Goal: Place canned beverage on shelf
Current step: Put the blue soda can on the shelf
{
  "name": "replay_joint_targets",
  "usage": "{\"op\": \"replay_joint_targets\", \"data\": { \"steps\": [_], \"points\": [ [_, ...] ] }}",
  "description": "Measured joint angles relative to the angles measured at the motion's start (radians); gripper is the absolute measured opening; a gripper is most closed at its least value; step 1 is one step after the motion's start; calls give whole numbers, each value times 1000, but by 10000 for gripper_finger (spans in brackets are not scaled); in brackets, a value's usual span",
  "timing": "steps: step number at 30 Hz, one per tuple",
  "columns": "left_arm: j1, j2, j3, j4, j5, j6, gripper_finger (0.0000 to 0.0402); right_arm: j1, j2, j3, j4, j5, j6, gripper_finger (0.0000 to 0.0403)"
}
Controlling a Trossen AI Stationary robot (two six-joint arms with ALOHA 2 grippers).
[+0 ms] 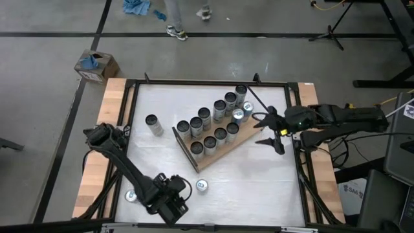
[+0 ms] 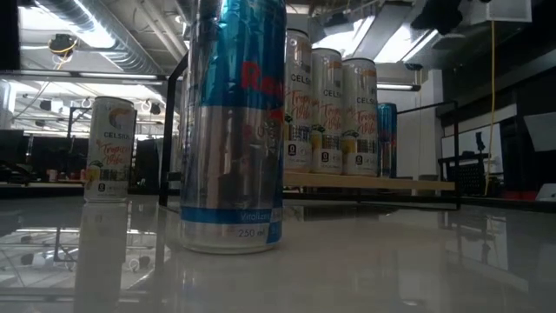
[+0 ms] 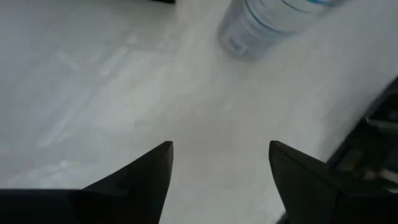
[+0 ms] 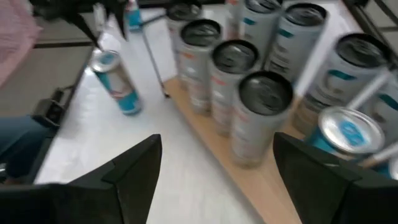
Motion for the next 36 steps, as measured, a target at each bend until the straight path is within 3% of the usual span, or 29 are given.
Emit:
{"op": "replay_joint_targets", "data": {
  "steps": [7,17,36],
  "points": [
    [67,0,-136,209,-9,1,237,124,33,0,40,71,41,296],
    [130,0,-200,378,-13,2,222,250,150,0,42,198,106,296],
    [190,0,-200,493,-111,51,222,280,408,0,174,210,157,296]
  ]
}}
